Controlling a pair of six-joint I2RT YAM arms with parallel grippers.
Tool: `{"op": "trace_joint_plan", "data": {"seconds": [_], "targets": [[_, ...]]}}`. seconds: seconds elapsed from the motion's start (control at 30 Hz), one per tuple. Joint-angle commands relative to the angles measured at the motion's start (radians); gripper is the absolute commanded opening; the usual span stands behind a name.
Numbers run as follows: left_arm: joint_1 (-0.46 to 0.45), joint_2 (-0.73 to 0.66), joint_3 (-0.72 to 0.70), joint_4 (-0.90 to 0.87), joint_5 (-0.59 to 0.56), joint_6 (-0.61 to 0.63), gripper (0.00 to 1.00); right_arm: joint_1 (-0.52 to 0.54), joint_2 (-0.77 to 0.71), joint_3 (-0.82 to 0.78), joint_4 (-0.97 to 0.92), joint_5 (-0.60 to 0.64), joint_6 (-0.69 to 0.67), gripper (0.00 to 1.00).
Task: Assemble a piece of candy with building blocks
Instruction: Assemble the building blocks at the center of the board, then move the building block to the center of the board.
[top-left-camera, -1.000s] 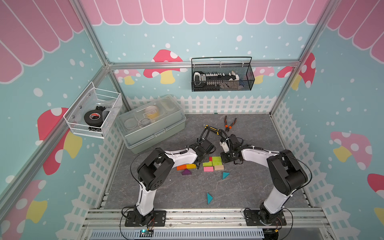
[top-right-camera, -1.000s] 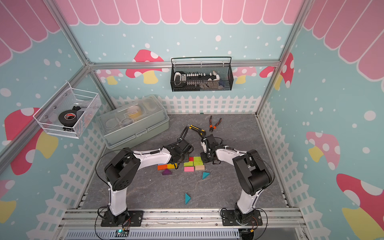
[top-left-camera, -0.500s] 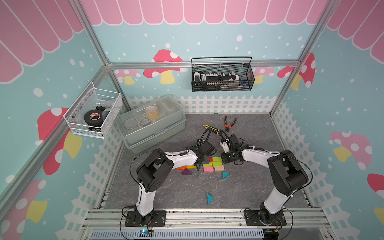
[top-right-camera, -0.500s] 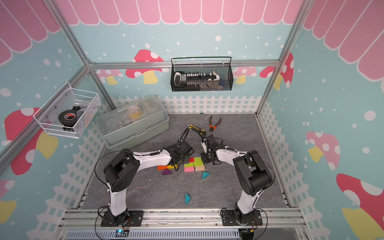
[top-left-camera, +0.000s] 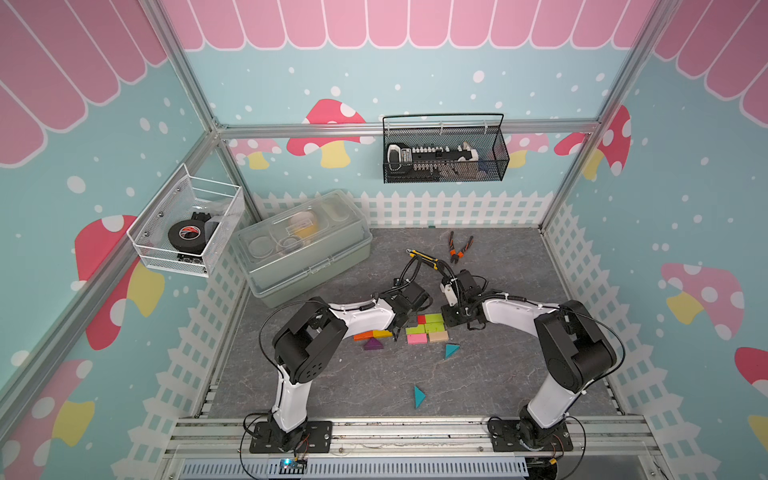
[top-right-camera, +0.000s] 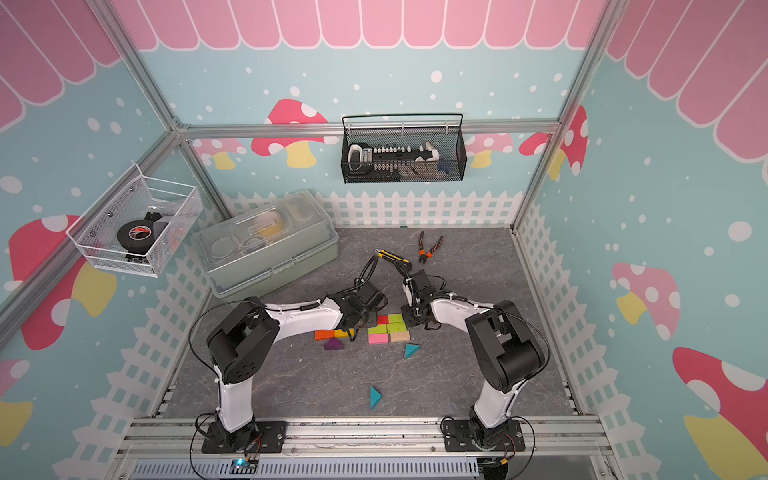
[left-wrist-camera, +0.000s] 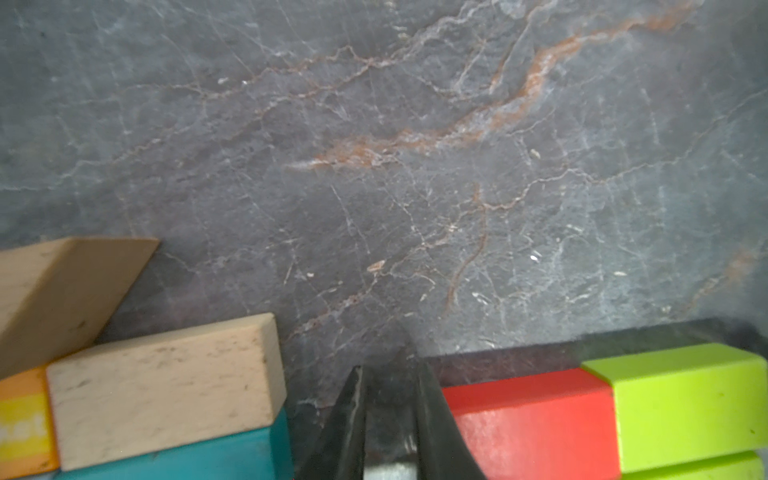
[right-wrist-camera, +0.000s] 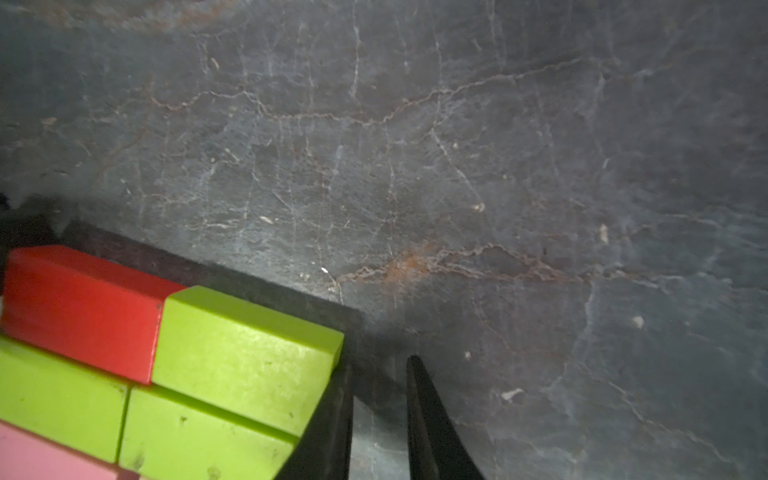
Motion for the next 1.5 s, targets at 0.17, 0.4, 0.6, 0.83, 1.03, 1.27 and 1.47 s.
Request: {"op": "trace_joint_plan", "data": {"seconds": [0.17,0.4,0.6,0.83,1.03,1.27,1.47], "targets": [[0.009,-0.008,0.026,-0.079,0.005,0.006,0.24,0.005,-0.037,-0.007,-0.037,0.058,0.04,0.26],[0.011,-0.05,0.017,-0.113,-0.026,0.017,0.23,-0.004,-0.049,-0.016,-0.037,0.083,0.042,0.26],[0.008,-0.062,0.017,-0.118,-0.016,0.018,0.19,-0.004,-0.047,-0.022,-0.035,0.066,0.042,0.26],[-0.013,-0.068,0.018,-0.138,-0.008,0.012,0.09,-0.005,-0.052,-0.033,-0.031,0.052,0.044,0.24],[-0.029,-0.084,0.002,-0.156,-0.002,0.002,0.01,-0.005,-0.061,-0.044,-0.033,0.041,0.047,0.23],[-0.043,-0.079,-0.008,-0.164,0.013,-0.01,0.0,-0.005,-0.098,-0.081,-0.041,0.022,0.055,0.21],[-0.046,-0.073,-0.011,-0.165,0.022,-0.011,0.0,-0.005,-0.117,-0.109,-0.037,-0.015,0.053,0.2]]}}
